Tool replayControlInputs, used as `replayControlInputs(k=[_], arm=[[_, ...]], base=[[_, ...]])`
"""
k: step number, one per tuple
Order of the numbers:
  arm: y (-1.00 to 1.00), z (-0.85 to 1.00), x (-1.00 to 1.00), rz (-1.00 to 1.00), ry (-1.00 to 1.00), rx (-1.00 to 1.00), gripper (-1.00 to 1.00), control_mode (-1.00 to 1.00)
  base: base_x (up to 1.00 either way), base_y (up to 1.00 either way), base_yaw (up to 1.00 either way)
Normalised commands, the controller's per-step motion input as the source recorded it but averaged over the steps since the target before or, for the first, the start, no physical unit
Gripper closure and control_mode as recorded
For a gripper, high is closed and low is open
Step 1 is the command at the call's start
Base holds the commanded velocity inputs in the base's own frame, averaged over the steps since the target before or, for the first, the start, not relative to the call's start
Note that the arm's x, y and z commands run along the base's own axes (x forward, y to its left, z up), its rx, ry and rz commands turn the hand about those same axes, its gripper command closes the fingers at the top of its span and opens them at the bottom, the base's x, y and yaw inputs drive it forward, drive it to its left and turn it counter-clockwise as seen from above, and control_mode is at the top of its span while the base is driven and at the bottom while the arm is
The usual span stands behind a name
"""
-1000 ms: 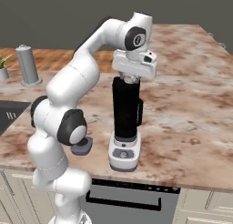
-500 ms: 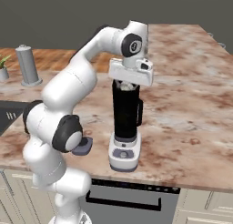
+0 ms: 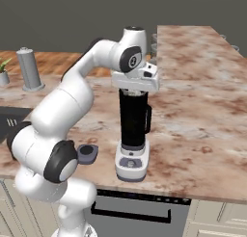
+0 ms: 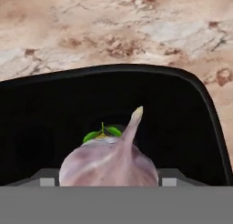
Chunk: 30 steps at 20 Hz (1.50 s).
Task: Grab the garlic and lemon from the fridge, place them in the blender, close the lid, and turn on the blender to create a marinade.
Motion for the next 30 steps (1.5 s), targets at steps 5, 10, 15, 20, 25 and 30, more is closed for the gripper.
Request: replayControlInputs(k=[5, 10, 15, 20, 25, 30], arm=[[0.00, 0.43, -0.08, 0.00, -0.08, 0.00, -1.00, -1.00], [0.00, 0.66, -0.31, 0.00, -0.17, 0.00, -1.00, -1.00], [0.40, 0.22, -0.95, 0.00, -0.25, 0.00, -1.00, -1.00], [0.97, -0.19, -1.00, -0.07, -0.07, 0.00, -1.00, -1.00], [1.00, -0.54, -0.86, -0.08, 0.01, 0.00, -1.00, -1.00], [0.94, -0.75, -0.15, -0.07, 0.16, 0.00, -1.00, -1.00]], base=[[0.00, 0.00, 0.00], [0.00, 0.00, 0.00], [0.00, 0.00, 0.00], [0.00, 0.00, 0.00], [0.00, 0.00, 0.00], [0.00, 0.00, 0.00]])
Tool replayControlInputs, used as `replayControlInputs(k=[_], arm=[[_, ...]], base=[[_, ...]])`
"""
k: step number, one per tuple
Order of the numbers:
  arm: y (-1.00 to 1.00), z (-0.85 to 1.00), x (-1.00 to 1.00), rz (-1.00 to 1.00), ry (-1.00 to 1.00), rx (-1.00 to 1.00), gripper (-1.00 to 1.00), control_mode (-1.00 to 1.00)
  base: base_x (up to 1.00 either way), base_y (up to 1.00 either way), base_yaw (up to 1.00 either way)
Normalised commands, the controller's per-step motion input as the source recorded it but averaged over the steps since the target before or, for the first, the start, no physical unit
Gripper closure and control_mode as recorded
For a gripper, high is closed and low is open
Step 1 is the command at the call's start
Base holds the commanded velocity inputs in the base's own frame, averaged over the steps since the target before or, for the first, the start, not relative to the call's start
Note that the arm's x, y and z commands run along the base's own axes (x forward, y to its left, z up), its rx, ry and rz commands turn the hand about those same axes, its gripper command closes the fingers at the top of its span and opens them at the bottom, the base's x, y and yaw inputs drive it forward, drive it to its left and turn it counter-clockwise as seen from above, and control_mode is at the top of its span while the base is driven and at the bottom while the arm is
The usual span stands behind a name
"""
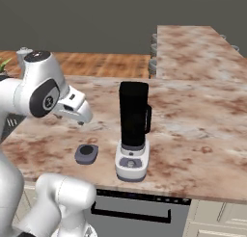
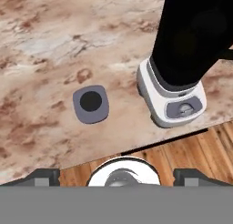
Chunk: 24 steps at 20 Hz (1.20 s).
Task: Grab the garlic and lemon from the fridge, place them in the blender, close the lid, and turn on the blender to create a marinade.
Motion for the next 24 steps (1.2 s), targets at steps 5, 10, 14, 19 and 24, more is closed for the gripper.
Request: replayControlInputs(k=[5, 10, 14, 19, 24], arm=[[0.40, -0.73, 0.40, 0.00, 0.21, 0.00, -1.00, -1.00], [0.26, -0.76, 0.39, 0.00, 0.20, 0.00, -1.00, -1.00], [0.12, -0.79, 0.33, 0.00, 0.12, 0.00, -1.00, -1.00], [0.07, -0.62, 0.55, 0.00, 0.06, 0.00, -1.00, -1.00], [0.00, -0.56, 0.45, 0.01, 0.01, 0.00, -1.00, -1.00]], base=[[0.00, 0.00, 0.00], [0.00, 0.00, 0.00], [0.00, 0.00, 0.00], [0.00, 0.00, 0.00], [0.00, 0.00, 0.00]])
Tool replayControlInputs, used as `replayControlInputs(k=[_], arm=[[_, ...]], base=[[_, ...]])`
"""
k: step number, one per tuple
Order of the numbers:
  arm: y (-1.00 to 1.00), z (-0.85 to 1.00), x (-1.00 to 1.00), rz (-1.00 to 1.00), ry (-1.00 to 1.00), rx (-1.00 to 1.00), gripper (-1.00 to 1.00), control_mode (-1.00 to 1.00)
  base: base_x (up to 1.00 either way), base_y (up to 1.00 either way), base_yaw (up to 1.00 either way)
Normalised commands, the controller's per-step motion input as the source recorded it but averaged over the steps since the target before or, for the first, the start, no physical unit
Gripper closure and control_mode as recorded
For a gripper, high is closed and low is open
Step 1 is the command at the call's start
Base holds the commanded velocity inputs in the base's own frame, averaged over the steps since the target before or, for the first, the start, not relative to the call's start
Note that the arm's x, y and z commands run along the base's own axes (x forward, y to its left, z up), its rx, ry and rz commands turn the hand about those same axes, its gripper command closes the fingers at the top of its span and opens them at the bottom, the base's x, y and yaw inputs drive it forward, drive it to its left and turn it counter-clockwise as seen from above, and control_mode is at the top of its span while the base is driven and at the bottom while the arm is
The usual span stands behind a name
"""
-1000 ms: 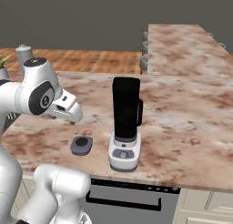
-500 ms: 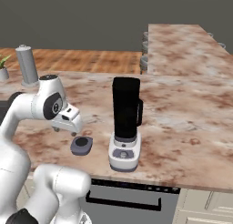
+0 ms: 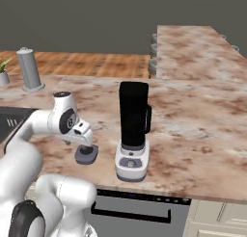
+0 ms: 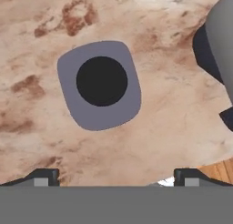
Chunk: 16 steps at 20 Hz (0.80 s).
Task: Grab the garlic and lemon from the fridge, place them in the blender, close the lid, and turn on the blender to create a marinade.
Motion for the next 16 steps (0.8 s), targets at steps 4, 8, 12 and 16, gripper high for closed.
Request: replayControlInputs(k=[4, 8, 12, 16], arm=[[0.00, -0.51, 0.32, 0.01, 0.01, 0.00, -1.00, -1.00], [0.00, -0.40, 0.40, 0.06, 0.00, 0.00, -1.00, -1.00], [-0.04, -0.32, 0.39, 0.13, 0.01, 0.00, -1.00, -1.00], [0.00, -0.29, 0.38, 0.14, 0.00, 0.00, -1.00, -1.00]], base=[[0.00, 0.00, 0.00], [0.00, 0.00, 0.00], [0.00, 0.00, 0.00], [0.00, 0.00, 0.00]])
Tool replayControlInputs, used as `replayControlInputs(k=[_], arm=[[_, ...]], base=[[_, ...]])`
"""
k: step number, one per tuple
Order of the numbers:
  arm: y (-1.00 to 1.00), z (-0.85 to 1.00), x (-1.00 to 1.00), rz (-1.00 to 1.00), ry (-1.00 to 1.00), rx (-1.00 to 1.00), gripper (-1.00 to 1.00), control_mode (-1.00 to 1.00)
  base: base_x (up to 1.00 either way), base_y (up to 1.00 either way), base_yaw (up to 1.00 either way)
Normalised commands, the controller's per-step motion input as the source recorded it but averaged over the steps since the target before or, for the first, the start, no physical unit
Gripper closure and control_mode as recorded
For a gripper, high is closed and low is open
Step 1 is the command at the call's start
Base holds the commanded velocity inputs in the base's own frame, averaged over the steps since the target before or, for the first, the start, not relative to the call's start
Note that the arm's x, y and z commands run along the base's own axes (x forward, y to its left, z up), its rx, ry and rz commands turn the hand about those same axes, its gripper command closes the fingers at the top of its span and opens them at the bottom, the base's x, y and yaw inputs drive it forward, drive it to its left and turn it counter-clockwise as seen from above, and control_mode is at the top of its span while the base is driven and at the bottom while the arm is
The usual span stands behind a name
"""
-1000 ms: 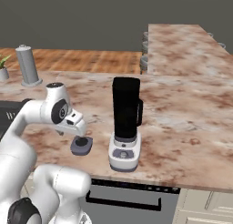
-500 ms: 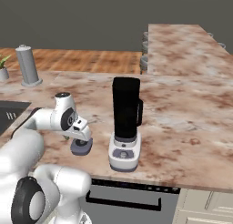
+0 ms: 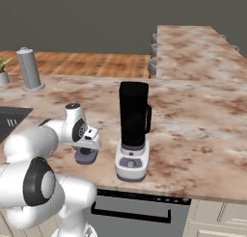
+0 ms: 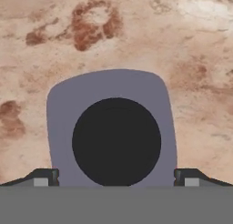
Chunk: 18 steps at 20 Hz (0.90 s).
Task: Grab the garlic and lemon from the fridge, place them in the blender, close the lid, and turn on the blender to create a marinade.
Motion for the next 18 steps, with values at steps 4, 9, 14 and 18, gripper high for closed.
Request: replayControlInputs(k=[4, 9, 14, 18], arm=[[0.00, -0.31, 0.32, 0.15, 0.03, 0.00, -1.00, -1.00], [0.00, -0.43, 0.20, 0.12, 0.04, 0.00, -1.00, -1.00], [0.00, -0.46, -0.19, 0.03, 0.00, 0.00, -1.00, -1.00], [0.00, -0.43, -0.27, 0.00, 0.00, 0.00, -1.00, -1.00]], base=[[0.00, 0.00, 0.00], [0.00, 0.00, 0.00], [0.00, 0.00, 0.00], [0.00, 0.00, 0.00]])
